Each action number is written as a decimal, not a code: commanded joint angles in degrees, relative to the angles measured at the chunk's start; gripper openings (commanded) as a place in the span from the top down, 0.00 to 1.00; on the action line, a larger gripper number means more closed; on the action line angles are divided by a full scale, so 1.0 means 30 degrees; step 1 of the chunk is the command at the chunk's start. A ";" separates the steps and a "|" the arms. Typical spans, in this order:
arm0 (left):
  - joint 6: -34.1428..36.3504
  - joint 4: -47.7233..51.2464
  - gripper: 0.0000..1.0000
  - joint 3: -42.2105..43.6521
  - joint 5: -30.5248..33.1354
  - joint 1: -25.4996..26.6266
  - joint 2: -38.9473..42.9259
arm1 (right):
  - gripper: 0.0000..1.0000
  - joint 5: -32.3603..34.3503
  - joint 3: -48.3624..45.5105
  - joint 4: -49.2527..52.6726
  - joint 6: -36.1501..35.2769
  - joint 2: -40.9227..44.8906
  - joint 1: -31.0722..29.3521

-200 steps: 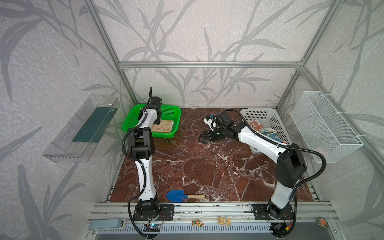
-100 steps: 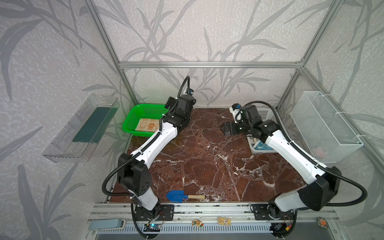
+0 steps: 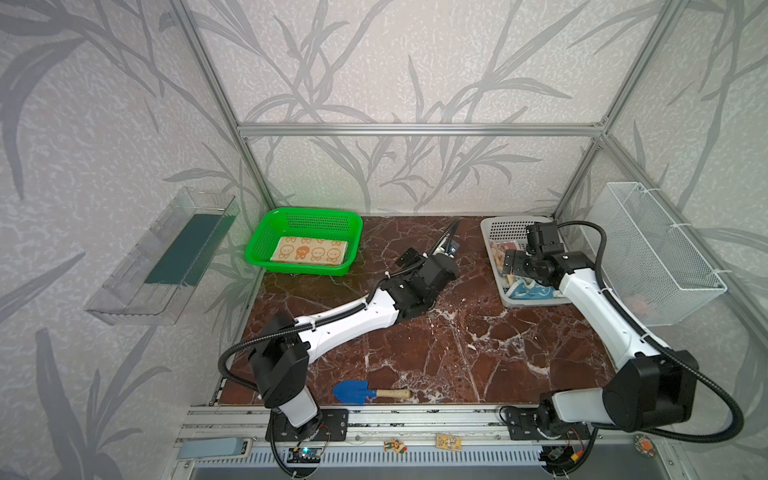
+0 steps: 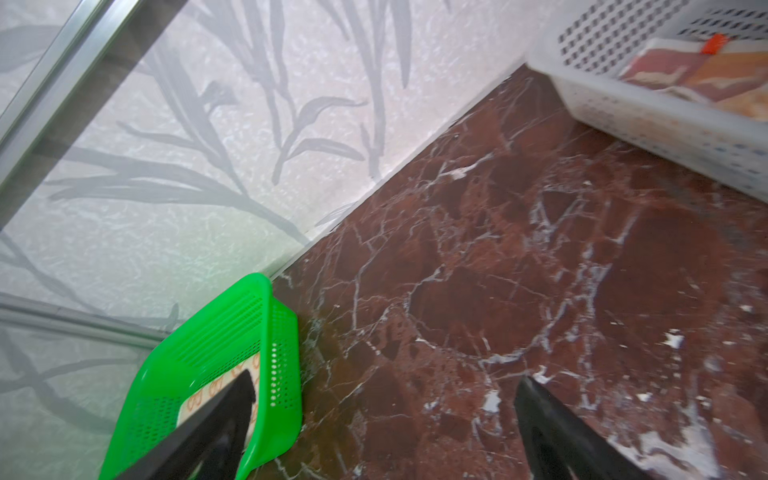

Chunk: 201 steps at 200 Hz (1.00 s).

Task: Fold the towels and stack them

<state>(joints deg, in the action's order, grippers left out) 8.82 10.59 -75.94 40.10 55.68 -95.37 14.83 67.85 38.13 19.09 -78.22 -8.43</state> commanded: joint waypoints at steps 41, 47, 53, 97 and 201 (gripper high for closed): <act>0.0601 -0.1036 0.01 -0.2051 0.0951 0.1896 -0.2622 | 0.01 0.1761 -0.1385 0.0350 0.0981 0.2527 0.0389; 0.0634 -0.1105 0.01 -0.2086 0.0938 0.2010 -0.2750 | 0.01 0.1724 -0.1443 0.0410 0.1015 0.2667 0.0406; 0.0662 -0.1202 0.01 -0.2079 0.0828 0.2092 -0.2853 | 0.01 0.1648 -0.1523 0.0417 0.1088 0.2811 0.0406; 0.0669 -0.1685 0.01 -0.1984 0.0802 0.2553 -0.3216 | 0.00 0.1525 -0.1509 0.0666 0.1084 0.2937 0.0523; 0.0984 -0.1909 0.01 -0.0853 0.0583 0.2651 -0.3318 | 0.49 -0.2431 -0.2238 -0.0055 0.2088 0.2169 0.3014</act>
<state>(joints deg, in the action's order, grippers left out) 11.42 6.52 -79.90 41.04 63.35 -104.53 10.41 61.95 38.76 24.51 -71.31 0.64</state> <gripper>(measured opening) 0.991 0.556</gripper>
